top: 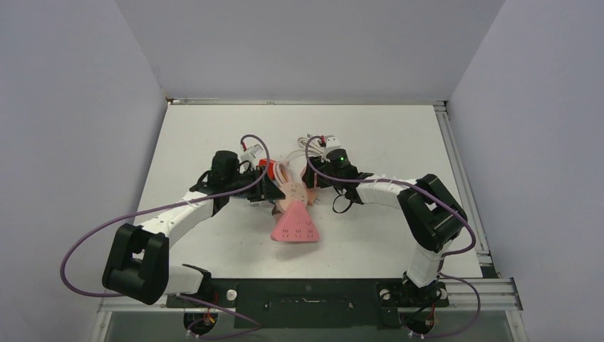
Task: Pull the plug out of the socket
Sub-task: Place the plug at the center of the board.
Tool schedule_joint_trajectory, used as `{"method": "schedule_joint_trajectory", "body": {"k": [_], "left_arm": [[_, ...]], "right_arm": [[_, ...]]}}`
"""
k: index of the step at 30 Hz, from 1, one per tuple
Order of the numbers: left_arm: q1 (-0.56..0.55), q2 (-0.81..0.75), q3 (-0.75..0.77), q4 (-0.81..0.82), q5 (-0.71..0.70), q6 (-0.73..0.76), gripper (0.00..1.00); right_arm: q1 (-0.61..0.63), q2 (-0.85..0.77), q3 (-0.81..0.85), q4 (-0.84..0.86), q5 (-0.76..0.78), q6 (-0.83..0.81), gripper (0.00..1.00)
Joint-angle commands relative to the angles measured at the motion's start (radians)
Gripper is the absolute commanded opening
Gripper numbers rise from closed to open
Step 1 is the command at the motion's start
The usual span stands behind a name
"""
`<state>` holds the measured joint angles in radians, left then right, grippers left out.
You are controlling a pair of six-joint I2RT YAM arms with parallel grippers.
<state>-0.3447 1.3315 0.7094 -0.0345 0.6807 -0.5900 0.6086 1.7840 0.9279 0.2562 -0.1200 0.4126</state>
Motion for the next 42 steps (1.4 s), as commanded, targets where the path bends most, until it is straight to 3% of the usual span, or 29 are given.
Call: {"method": "schedule_joint_trajectory", "body": {"k": [1,8,11,15,24,32,37,42], "left_arm": [[0.012,-0.043,0.042,0.042,0.012,-0.001,0.00],[0.013,-0.029,0.043,0.038,0.005,-0.001,0.00],[0.016,-0.030,0.044,0.038,-0.001,-0.001,0.00],[0.018,-0.040,0.045,0.051,-0.023,-0.005,0.00],[0.014,-0.055,0.039,0.211,-0.103,-0.122,0.00],[0.001,-0.005,0.068,0.253,-0.150,-0.168,0.00],[-0.013,0.003,0.061,0.231,-0.188,-0.139,0.00],[-0.040,0.004,0.065,0.167,-0.231,-0.082,0.00]], "right_arm": [[0.005,0.005,0.048,0.043,0.011,0.002,0.64],[0.003,-0.020,0.055,0.028,0.016,-0.011,0.94],[0.003,-0.046,0.057,0.015,0.022,-0.025,1.00],[0.001,-0.094,0.050,-0.007,0.040,-0.040,0.90],[-0.010,-0.283,0.011,-0.065,0.067,-0.043,0.90],[-0.005,-0.467,-0.050,-0.098,-0.052,-0.032,0.90],[0.037,-0.457,-0.052,-0.155,-0.078,0.041,0.90],[0.127,-0.428,-0.089,-0.104,-0.094,0.042,0.90]]}}
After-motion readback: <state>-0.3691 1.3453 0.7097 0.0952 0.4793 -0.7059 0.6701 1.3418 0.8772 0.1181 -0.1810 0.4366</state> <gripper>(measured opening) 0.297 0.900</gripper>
